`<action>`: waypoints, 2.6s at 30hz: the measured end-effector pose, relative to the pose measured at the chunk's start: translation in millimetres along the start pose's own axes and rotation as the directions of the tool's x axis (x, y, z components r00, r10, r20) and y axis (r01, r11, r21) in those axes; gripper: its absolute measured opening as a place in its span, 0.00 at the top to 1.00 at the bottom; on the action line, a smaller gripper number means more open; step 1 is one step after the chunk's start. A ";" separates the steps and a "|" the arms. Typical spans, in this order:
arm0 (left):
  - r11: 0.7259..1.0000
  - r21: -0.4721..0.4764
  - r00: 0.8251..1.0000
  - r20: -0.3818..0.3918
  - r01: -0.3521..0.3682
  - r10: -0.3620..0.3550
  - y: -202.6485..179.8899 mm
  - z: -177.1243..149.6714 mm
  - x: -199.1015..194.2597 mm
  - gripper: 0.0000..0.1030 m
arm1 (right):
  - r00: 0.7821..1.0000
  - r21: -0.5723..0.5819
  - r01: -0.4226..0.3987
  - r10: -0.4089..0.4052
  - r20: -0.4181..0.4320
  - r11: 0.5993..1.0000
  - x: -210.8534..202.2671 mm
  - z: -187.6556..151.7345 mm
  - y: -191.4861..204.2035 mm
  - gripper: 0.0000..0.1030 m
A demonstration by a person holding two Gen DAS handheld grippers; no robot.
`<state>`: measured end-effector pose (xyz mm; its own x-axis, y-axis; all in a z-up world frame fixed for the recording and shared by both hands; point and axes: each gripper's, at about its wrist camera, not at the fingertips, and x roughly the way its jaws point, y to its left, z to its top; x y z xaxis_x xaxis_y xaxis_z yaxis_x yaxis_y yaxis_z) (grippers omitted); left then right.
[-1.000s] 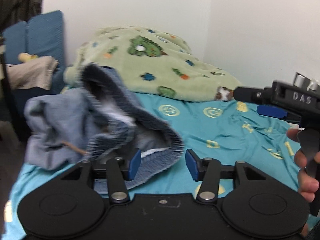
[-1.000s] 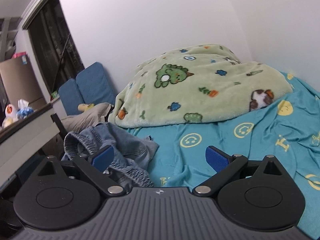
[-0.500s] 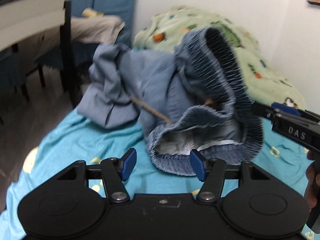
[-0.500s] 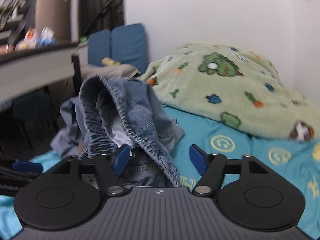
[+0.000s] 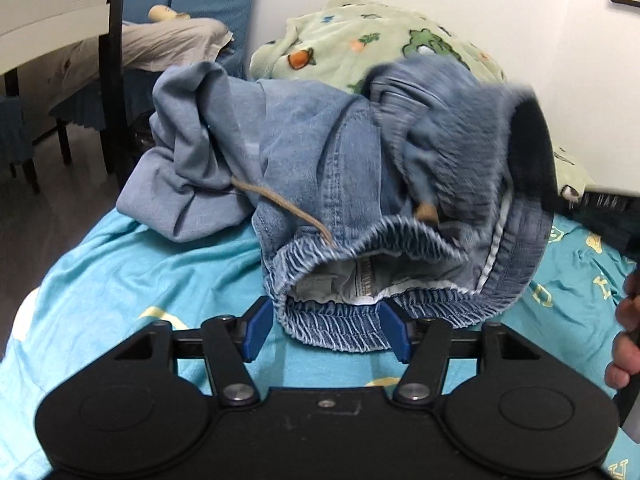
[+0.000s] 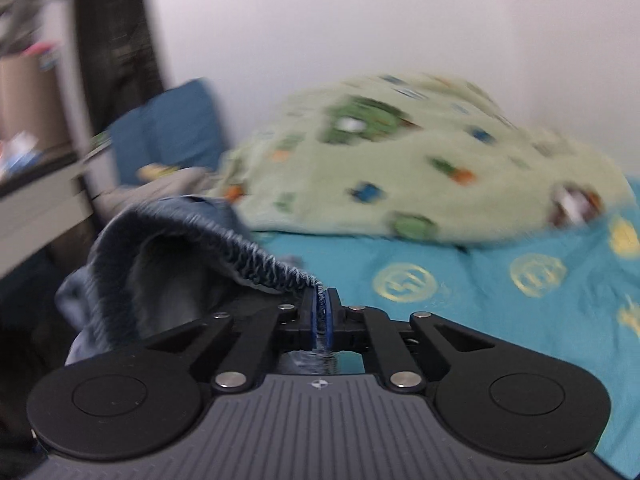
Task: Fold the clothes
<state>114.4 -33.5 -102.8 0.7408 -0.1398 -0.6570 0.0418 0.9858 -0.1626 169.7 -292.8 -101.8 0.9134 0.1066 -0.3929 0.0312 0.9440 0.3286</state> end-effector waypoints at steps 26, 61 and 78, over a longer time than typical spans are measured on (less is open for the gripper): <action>0.998 0.033 0.999 0.008 -0.053 0.052 -8.2 -7.4 -7.2 0.46 | 0.982 0.356 -0.161 0.187 -0.039 0.921 -28.3 -10.7 -25.4 0.47; 0.987 0.153 0.998 -0.029 -0.042 0.047 -46.9 -24.0 46.4 0.51 | 0.993 0.567 -0.114 0.113 0.038 0.816 3.5 -3.5 -87.7 0.94; 0.989 -0.151 0.981 -0.193 -0.003 -0.026 -21.7 16.4 60.9 0.86 | 0.998 0.525 -0.041 0.060 -0.020 0.850 11.7 -10.5 -84.6 0.92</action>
<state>169.6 -61.9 -127.3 0.5959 -0.1810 -0.7824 -0.0623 0.9609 -0.2698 173.4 -368.1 -143.2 0.9051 0.1698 -0.3898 0.2024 0.6341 0.7463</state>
